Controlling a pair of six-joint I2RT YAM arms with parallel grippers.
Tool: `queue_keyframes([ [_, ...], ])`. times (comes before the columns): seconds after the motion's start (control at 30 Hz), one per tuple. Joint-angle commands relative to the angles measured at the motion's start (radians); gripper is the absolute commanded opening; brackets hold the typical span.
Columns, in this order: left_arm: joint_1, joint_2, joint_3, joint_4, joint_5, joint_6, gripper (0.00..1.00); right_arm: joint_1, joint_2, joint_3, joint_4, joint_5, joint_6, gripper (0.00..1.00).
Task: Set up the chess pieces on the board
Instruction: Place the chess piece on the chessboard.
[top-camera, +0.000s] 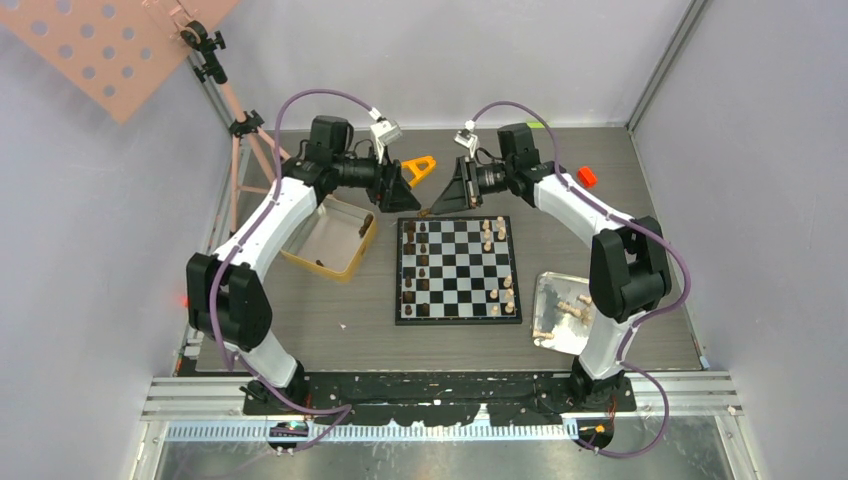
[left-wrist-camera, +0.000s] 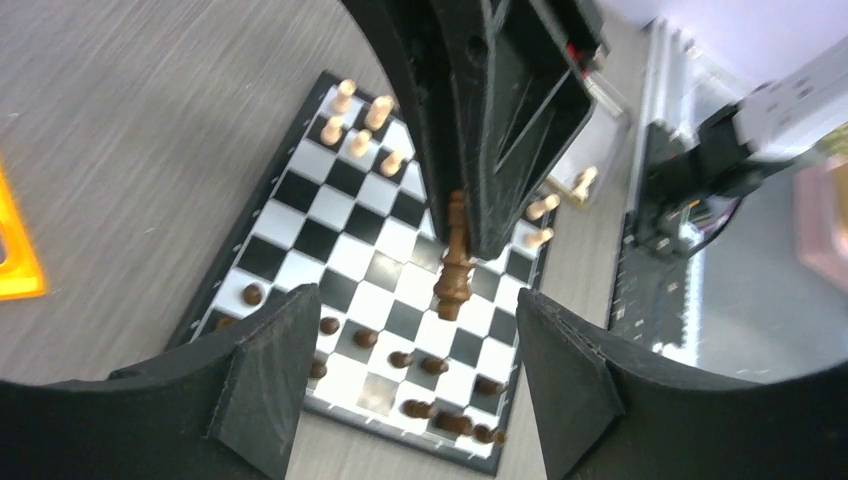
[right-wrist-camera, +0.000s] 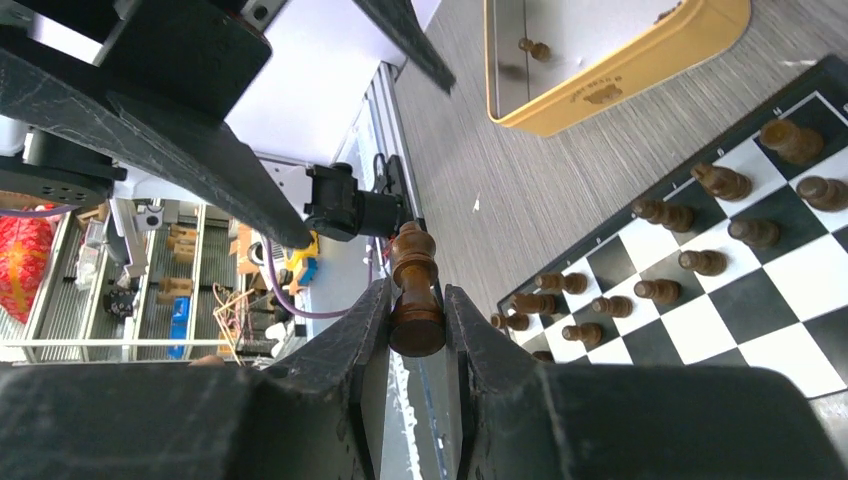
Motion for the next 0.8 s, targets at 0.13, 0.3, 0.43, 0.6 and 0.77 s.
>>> queue_keyframes([
  [0.13, 0.005, 0.030, -0.052, 0.232, 0.178, -0.324, 0.71, -0.009, -0.058, -0.026, 0.235, -0.029, 0.156, 0.05],
  [0.3, 0.005, 0.033, -0.082, 0.261, 0.169, -0.346, 0.68, -0.021, -0.053, -0.047, 0.358, -0.040, 0.254, 0.05],
  [0.43, 0.005, 0.038, -0.101, 0.306, 0.174, -0.383, 0.63, -0.025, -0.048, -0.055, 0.401, -0.043, 0.283, 0.05],
  [0.6, 0.005, 0.052, -0.113, 0.381, 0.190, -0.453, 0.52, -0.026, -0.040, -0.068, 0.442, -0.046, 0.311, 0.05],
  [0.77, 0.005, 0.065, -0.117, 0.422, 0.199, -0.489, 0.46, -0.028, -0.036, -0.072, 0.454, -0.046, 0.318, 0.05],
])
